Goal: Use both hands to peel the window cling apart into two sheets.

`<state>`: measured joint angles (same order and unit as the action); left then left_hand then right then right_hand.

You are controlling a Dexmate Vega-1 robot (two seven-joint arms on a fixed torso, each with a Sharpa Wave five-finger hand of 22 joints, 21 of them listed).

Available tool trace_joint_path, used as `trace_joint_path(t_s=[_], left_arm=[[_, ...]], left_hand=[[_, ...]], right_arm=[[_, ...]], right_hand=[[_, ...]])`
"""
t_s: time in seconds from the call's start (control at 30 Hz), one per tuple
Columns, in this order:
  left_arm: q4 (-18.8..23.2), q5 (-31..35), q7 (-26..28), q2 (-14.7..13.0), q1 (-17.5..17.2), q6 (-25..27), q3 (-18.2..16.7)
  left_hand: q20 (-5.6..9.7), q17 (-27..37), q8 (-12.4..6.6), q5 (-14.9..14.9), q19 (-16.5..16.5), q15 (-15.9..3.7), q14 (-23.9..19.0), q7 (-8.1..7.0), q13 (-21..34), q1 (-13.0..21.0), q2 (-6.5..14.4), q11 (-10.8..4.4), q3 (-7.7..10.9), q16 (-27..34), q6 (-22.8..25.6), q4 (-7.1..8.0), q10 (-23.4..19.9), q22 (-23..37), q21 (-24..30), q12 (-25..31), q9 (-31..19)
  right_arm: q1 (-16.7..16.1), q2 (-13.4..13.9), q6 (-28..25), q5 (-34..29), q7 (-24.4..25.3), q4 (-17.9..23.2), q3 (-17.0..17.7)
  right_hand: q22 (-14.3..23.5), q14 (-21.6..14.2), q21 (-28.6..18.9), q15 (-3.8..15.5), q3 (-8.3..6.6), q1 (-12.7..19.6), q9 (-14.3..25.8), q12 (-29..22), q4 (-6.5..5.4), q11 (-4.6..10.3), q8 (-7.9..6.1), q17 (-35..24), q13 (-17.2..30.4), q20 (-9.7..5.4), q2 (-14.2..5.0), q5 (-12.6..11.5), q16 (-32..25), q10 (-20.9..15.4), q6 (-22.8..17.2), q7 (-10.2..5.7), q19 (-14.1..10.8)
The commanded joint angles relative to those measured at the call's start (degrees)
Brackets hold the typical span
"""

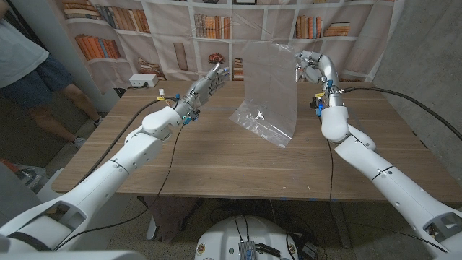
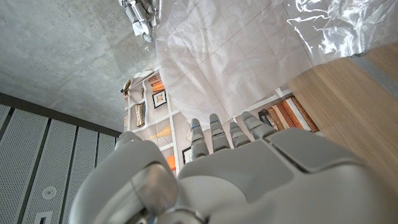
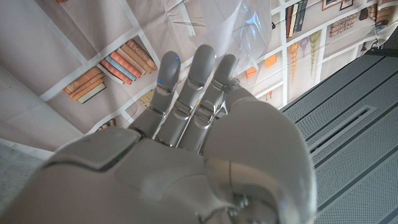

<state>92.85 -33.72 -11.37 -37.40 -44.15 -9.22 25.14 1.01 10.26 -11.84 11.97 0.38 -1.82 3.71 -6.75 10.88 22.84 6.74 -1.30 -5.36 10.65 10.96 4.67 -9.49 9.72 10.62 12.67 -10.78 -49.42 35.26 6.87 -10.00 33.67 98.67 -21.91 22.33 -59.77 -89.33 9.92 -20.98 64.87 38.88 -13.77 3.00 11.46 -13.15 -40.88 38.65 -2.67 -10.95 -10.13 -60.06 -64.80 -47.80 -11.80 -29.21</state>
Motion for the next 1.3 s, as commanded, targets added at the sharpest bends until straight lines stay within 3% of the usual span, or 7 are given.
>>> trace_joint_path(t_s=[0.03, 0.43, 0.5, 0.6, 0.87, 1.13, 1.3], left_arm=[[6.71, 2.34, 0.74, -4.3, 1.11, 3.26, -0.69], [7.75, 2.38, -1.71, -6.82, 3.1, 5.24, -1.23], [7.96, 2.5, -1.6, -7.15, 3.19, 5.94, -1.21], [8.75, 4.97, 3.96, -5.6, 0.81, 3.1, -2.2], [9.01, 4.37, 4.31, -5.7, 0.13, 2.15, -3.37], [9.37, 5.07, 2.75, -6.68, 1.02, 1.71, -3.38], [11.12, 9.41, 5.67, -7.66, 0.77, 1.69, -3.51]], left_hand=[[-0.4, 0.29, -0.38, -0.03, 0.19, 0.47, -1.07, 0.5, 0.32, -0.06, 0.04, -0.07, -0.62, 0.4, 1.13, 0.03, -1.5, 0.33, 0.61, 0.51, -0.31], [-0.32, 0.24, -1.44, -0.03, 1.37, -0.04, -1.13, 1.61, 0.3, 0.16, 0.03, 0.19, -0.74, 0.15, 4.59, -0.01, -1.98, 0.32, 0.9, 0.49, -0.37], [0.1, 0.22, -1.46, -0.03, 3.8, -0.06, -1.95, 2.02, 0.28, 0.21, 0.05, 0.34, -0.81, 0.35, 5.17, 0.0, -2.19, 0.37, 1.71, 0.46, -0.4], [0.03, 0.22, -1.89, -0.04, 5.1, -0.09, -2.59, 2.72, 0.27, 0.27, -0.01, 0.47, -0.9, 0.47, 6.71, 0.0, -2.9, 0.37, 2.01, 0.65, -0.44], [-0.54, 0.24, -3.61, -0.05, 8.12, -0.42, -6.84, 3.7, 0.28, 0.85, 0.15, -0.4, -0.98, 1.2, 13.17, -0.14, -7.89, 0.47, 2.33, 2.0, -0.57], [-1.76, 0.3, -3.04, -0.07, 8.33, 1.45, -7.8, 3.18, 0.29, 1.11, 0.31, -0.62, -0.94, 1.2, 12.58, -0.19, -8.11, 0.56, 2.17, 1.78, -0.59], [-1.67, 0.29, -2.65, -0.07, 8.09, 0.41, -7.86, 3.0, 0.3, 1.72, 0.3, -0.53, -0.8, 1.0, 12.06, -0.51, -7.86, 0.58, 1.92, 1.49, -0.6]], right_arm=[[-0.23, 1.25, -2.31, -7.2, 1.52, 1.24, -1.43], [-0.72, 1.07, -1.14, -9.6, 3.25, 0.67, -2.23], [-0.95, 0.95, -1.09, -9.72, 3.6, 0.67, -2.16], [-1.27, 0.91, -0.79, -9.96, 4.13, 0.6, -2.05], [-2.13, 1.16, -1.37, -11.2, 4.45, 1.38, -2.23], [-2.03, 1.12, -1.08, -11.83, 4.0, 1.59, -2.87], [-2.02, 0.77, -0.33, -11.97, 3.65, 1.62, -3.5]], right_hand=[[0.17, 0.39, -0.32, 3.21, -0.44, -0.53, 0.11, 0.13, 0.02, 0.09, 0.0, -0.07, 0.22, -9.15, -0.06, -0.3, -0.55, 0.21, -0.56, -0.16, 0.26], [0.16, 0.43, -0.28, 3.21, -0.57, -0.73, 0.07, 0.25, 0.0, 0.08, 0.19, -0.04, 0.35, -9.18, -0.05, -0.34, -0.82, 0.17, -0.69, -0.16, 0.38], [0.14, 0.48, -0.25, 3.21, -0.59, -0.85, 0.08, 0.3, -0.06, 0.09, 0.24, 0.04, 0.38, -9.15, -0.07, -0.34, -0.83, 0.18, -0.67, -0.15, 0.43], [0.13, 0.44, -0.24, 3.21, -0.61, -0.94, 0.21, 0.38, -0.09, 0.09, 0.23, -0.01, 0.38, -9.16, -0.05, -0.36, -0.97, 0.23, -0.65, -0.14, 0.48], [0.08, 0.39, -0.2, 3.21, -0.65, -1.2, 0.26, 0.44, -0.26, 0.08, 0.34, 0.03, 0.49, -9.16, -0.09, -0.39, -1.14, 0.25, -0.56, -0.18, 0.54], [0.08, 0.41, -0.22, 3.21, -0.71, -1.33, 0.32, 0.5, -0.29, 0.07, 0.39, 0.08, 0.58, -9.16, -0.06, -0.41, -1.27, 0.3, -0.57, -0.19, 0.54], [0.06, 0.46, -0.21, 3.21, -0.78, -1.43, 0.39, 0.6, -0.28, 0.08, 0.44, 0.19, 0.57, -9.17, -0.04, -0.43, -1.35, 0.26, -0.57, -0.19, 0.58]])
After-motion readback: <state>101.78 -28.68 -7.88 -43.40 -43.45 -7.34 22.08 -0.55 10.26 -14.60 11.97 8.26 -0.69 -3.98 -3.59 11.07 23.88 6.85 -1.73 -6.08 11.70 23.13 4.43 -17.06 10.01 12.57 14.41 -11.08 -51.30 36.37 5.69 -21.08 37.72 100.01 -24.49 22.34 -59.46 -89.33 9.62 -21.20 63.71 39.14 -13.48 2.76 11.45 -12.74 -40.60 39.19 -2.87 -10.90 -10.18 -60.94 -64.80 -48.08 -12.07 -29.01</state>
